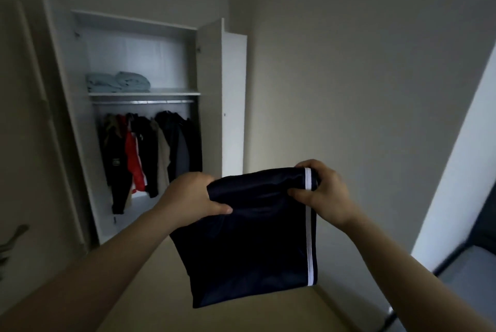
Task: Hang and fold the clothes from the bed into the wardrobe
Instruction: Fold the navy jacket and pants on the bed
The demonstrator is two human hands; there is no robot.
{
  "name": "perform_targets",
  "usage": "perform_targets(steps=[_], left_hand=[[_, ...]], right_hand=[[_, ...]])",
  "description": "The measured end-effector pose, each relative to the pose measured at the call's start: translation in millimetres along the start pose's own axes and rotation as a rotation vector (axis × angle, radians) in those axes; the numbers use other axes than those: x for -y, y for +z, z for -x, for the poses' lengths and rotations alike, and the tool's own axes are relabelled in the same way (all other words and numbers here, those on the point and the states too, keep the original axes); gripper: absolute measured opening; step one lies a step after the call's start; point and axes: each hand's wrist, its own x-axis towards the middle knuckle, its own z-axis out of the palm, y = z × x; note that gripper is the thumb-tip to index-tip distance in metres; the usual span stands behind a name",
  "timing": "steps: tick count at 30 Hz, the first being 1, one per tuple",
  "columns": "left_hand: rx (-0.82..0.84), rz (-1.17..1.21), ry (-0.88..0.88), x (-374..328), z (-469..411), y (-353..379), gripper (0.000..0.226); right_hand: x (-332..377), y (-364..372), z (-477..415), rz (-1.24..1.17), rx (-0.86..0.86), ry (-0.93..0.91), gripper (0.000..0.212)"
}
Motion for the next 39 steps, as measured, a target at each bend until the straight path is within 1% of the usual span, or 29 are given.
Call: perform_targets(steps=[3,7,12,16,22,26,34,39], left_hand=[[-0.033,0.007,-0.046,49.2,-20.8,-22.0,0.04],[-0.085,-0.003,-0.059,124.0,-54.6,-50.1,0.035],[-0.086,-0.013,-0.058,214.8,-108.8,-89.9,0.032],[-0.101,-0.01,-0.056,270.6,-155.6,-107.1,0.033],[-0.089,0.001,-0.064,335.8,-226.5,-111.1,0.038],[-0.1,0.003,-0.059,369.4,-279.0,-111.8,0.034],[-0.128,-0.068,-0.111,444.6,-397.5,-136.4,0.039],[-0.123,-0.068,-0.119,504.8,-468.6,-135.1,0.033]], right_hand=[[5.0,49.5,-48.2,-0.029,0.048,-0.041,0.036],[12.8,119.8,-109.2,-0.054,0.079,-0.092,0.037],[27.0,202.8,-188.7,-0.068,0.114,-0.115,0.036],[30.2,250.7,-245.7,-0.067,0.121,-0.121,0.037],[13.1,305.5,-327.3,-0.046,0.139,-0.13,0.037],[-6.3,337.8,-389.1,-0.079,0.132,-0.155,0.038],[-28.3,403.9,-531.4,-0.123,0.188,-0.224,0.038],[-52.8,452.1,-611.2,-0.096,0.218,-0.228,0.038]])
